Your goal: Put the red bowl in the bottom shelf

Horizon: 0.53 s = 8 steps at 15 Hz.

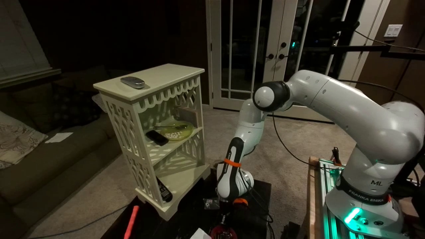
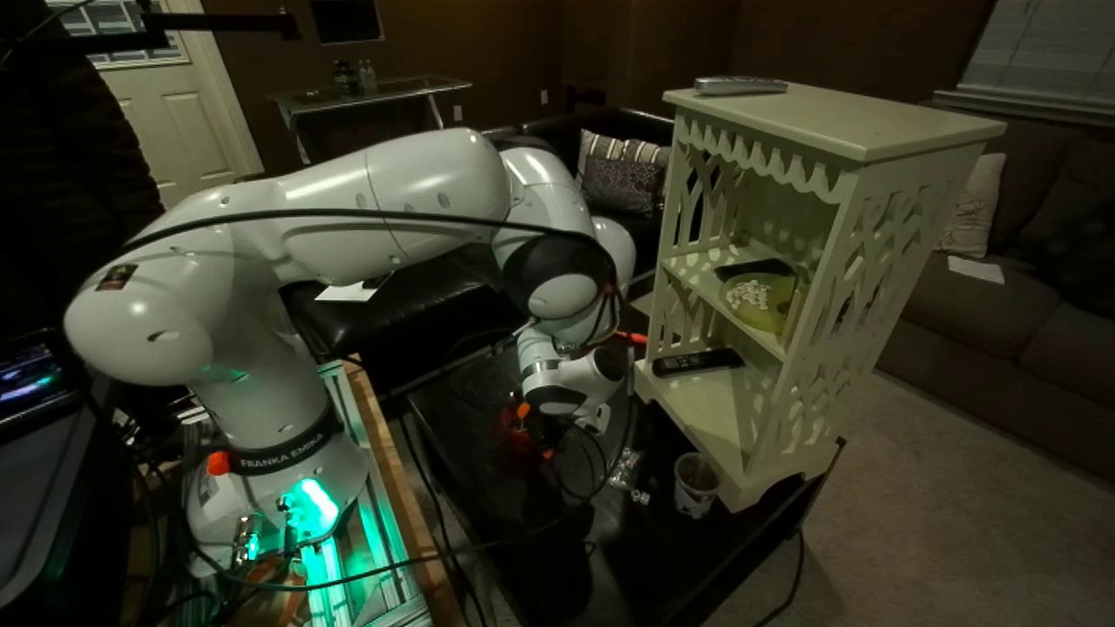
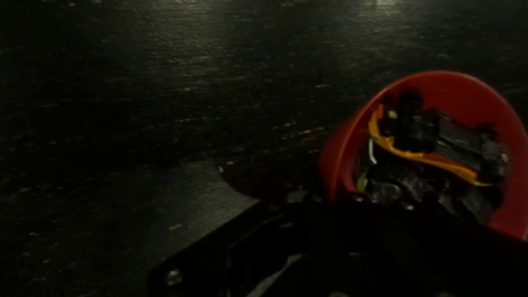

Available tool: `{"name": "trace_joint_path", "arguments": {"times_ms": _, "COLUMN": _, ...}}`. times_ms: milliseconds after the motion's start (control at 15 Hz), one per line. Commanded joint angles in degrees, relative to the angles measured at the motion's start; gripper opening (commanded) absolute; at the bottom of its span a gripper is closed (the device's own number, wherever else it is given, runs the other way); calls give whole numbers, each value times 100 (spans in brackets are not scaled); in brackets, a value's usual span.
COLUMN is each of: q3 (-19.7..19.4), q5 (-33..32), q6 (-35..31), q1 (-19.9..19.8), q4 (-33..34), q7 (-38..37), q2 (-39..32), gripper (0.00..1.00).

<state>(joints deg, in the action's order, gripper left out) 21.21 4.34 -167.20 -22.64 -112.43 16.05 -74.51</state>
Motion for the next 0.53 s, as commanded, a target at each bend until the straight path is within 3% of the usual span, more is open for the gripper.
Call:
{"name": "trace_joint_path", "arguments": {"times_ms": 0, "q3": 863, "q5": -65, "q6": -568, "q1": -1484, "q4": -817, "q7": 748, "q2": 52, "gripper": 1}}
{"name": "trace_joint_path", "arguments": {"times_ms": 67, "q3": 1027, "q5": -148, "q6": -725, "q1": -1783, "q4": -951, "q7": 894, "q2": 3, "gripper": 1}}
{"name": "trace_joint_path", "arguments": {"times_ms": 133, "q3": 792, "q5": -275, "q6": -421, "q1": -1475, "q4": -1033, "q7": 722, "q2": 232, "gripper": 1}}
{"name": "trace_joint_path", "arguments": {"times_ms": 200, "q3": 803, "q5": -240, "q6": -401, "q1": -1484, "q4": -650, "q7": 607, "q2": -6, "gripper": 4}}
{"name": "trace_joint_path", "arguments": {"times_ms": 333, "q3": 801, "q5": -342, "q6": -400, "q1": -1638, "q4": -850, "q7": 655, "q2": 47, "gripper": 4}}
{"name": "trace_joint_path", "arguments": {"times_ms": 467, "q3": 1218, "q5": -232, "q6": -596, "q1": -2115, "q4": -860, "q7": 713, "q2": -246, "gripper": 1}}
